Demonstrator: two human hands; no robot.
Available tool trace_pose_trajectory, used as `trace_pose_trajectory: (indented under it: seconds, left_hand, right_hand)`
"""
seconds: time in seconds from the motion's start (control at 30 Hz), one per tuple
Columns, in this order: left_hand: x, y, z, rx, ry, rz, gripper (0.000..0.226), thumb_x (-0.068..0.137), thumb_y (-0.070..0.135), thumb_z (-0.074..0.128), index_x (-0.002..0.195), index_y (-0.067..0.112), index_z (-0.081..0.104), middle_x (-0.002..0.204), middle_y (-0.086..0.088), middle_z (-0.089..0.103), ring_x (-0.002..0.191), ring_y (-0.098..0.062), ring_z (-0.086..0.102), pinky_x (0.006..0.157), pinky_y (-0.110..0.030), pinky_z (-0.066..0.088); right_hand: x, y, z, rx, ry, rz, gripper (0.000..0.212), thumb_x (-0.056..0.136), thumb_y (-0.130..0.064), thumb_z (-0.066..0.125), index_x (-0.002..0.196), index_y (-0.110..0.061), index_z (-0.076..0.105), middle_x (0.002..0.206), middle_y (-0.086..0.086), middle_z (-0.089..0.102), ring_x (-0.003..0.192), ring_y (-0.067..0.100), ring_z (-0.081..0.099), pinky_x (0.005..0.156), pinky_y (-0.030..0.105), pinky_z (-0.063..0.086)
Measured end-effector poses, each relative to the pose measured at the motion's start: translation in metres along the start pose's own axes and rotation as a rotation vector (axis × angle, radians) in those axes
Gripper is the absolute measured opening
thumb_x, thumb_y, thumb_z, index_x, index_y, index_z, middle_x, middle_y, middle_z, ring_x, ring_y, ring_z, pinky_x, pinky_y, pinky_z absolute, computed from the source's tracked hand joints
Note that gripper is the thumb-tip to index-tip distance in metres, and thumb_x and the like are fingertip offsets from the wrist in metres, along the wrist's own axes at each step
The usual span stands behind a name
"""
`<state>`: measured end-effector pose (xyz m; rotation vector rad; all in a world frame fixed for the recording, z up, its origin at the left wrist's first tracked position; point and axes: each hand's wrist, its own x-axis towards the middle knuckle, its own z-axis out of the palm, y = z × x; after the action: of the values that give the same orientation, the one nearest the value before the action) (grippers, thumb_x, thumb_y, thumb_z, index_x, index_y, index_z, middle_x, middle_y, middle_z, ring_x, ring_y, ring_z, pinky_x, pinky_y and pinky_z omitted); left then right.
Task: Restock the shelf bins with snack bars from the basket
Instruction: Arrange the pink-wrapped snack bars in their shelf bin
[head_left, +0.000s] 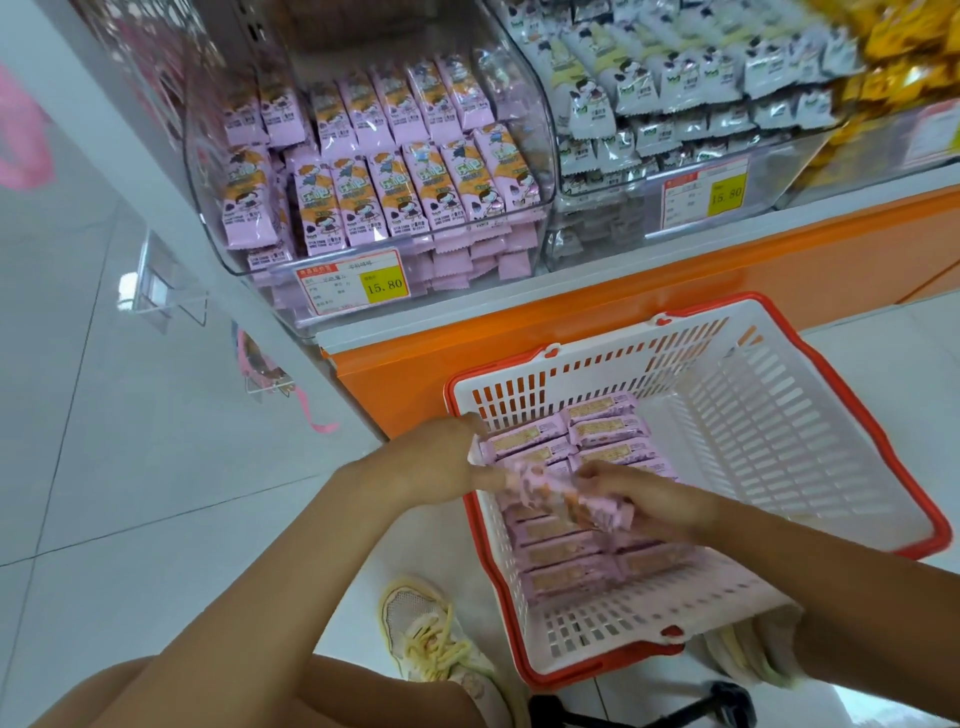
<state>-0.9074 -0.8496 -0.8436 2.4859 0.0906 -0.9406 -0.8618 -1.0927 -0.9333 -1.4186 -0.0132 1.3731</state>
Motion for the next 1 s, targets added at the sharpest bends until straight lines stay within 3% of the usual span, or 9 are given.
trace_pose_trajectory:
  seconds: [0.07, 0.17, 0.3, 0.43, 0.53, 0.63, 0.77, 0.9, 1.0]
  left_hand:
    - [-0.004, 0.004, -0.009, -0.136, 0.088, 0.053, 0.074, 0.081, 0.057, 0.059, 0.143, 0.024, 0.036, 0.14, -0.002, 0.047, 0.115, -0.017, 0.053, 0.092, -0.024, 0.042]
    - [-0.012, 0.017, -0.022, -0.421, 0.152, 0.129, 0.057, 0.079, 0.056, 0.062, 0.129, 0.031, 0.049, 0.118, -0.001, 0.063, 0.075, -0.01, 0.065, 0.063, -0.02, 0.048]
    - [-0.032, 0.029, -0.043, -0.775, 0.197, 0.168, 0.032, 0.083, 0.045, 0.064, 0.111, 0.03, 0.055, 0.103, -0.001, 0.067, 0.062, -0.023, 0.068, 0.046, -0.019, 0.046]
    - [-0.054, 0.033, -0.06, -0.961, 0.228, 0.238, 0.055, 0.071, 0.052, 0.062, 0.116, 0.023, 0.054, 0.099, -0.002, 0.067, 0.061, -0.021, 0.066, 0.046, -0.021, 0.048]
    - [-0.067, 0.033, -0.068, -0.988, 0.348, 0.274, 0.057, 0.065, 0.048, 0.066, 0.112, 0.019, 0.057, 0.085, -0.002, 0.07, 0.061, -0.02, 0.064, 0.043, -0.02, 0.044]
    - [-0.073, 0.026, -0.079, -1.055, 0.433, 0.259, 0.044, 0.067, 0.039, 0.069, 0.099, 0.009, 0.064, 0.067, -0.001, 0.066, 0.051, -0.016, 0.056, 0.04, -0.017, 0.04]
    - [-0.081, 0.018, -0.09, -1.131, 0.363, 0.265, 0.036, 0.066, 0.039, 0.069, 0.078, 0.005, 0.066, 0.057, -0.007, 0.06, 0.039, -0.009, 0.048, 0.037, -0.015, 0.041]
    - [-0.085, 0.011, -0.099, -1.148, 0.474, 0.235, 0.051, 0.066, 0.042, 0.069, 0.092, -0.001, 0.065, 0.067, -0.007, 0.066, 0.041, -0.01, 0.051, 0.04, -0.015, 0.042]
    - [-0.087, 0.007, -0.104, -1.233, 0.592, 0.216, 0.047, 0.065, 0.04, 0.071, 0.092, 0.002, 0.066, 0.068, 0.002, 0.067, 0.043, -0.009, 0.055, 0.042, -0.016, 0.046]
  right_hand:
    - [-0.014, -0.021, 0.004, 0.481, -0.095, 0.025, 0.042, 0.089, -0.019, 0.056, 0.125, 0.003, 0.053, 0.112, 0.016, 0.068, 0.089, 0.022, 0.07, 0.067, 0.029, 0.056]
    - [-0.025, -0.038, 0.008, 0.709, -0.193, -0.022, 0.069, 0.072, -0.015, 0.076, 0.134, 0.002, 0.051, 0.125, 0.025, 0.058, 0.094, 0.037, 0.066, 0.067, 0.039, 0.056]
    - [-0.042, -0.072, 0.025, 0.658, -0.297, -0.138, 0.07, 0.068, -0.019, 0.079, 0.131, 0.001, 0.056, 0.13, 0.028, 0.053, 0.108, 0.039, 0.057, 0.075, 0.043, 0.051]
    - [-0.053, -0.111, 0.047, 0.658, -0.532, -0.219, 0.047, 0.09, -0.021, 0.055, 0.131, 0.002, 0.054, 0.129, 0.029, 0.055, 0.109, 0.036, 0.062, 0.082, 0.042, 0.049]
    - [-0.054, -0.137, 0.06, 0.57, -0.611, -0.274, 0.049, 0.097, -0.024, 0.038, 0.14, -0.001, 0.044, 0.135, 0.026, 0.049, 0.121, 0.031, 0.054, 0.088, 0.038, 0.047]
    - [-0.057, -0.156, 0.068, 0.495, -0.584, -0.234, 0.045, 0.097, -0.022, 0.042, 0.135, 0.001, 0.05, 0.131, 0.028, 0.053, 0.113, 0.034, 0.058, 0.094, 0.041, 0.047]
    - [-0.057, -0.174, 0.07, 0.348, -0.47, -0.203, 0.041, 0.079, -0.024, 0.07, 0.116, -0.005, 0.068, 0.115, 0.021, 0.066, 0.096, 0.034, 0.067, 0.083, 0.043, 0.055]
    - [-0.061, -0.194, 0.078, 0.212, -0.43, -0.224, 0.041, 0.084, -0.035, 0.064, 0.118, -0.013, 0.069, 0.12, 0.016, 0.065, 0.106, 0.035, 0.065, 0.094, 0.044, 0.05]
    - [-0.067, -0.208, 0.084, 0.046, -0.178, -0.4, 0.056, 0.066, -0.046, 0.081, 0.116, -0.023, 0.069, 0.125, 0.012, 0.064, 0.108, 0.032, 0.065, 0.088, 0.045, 0.055]
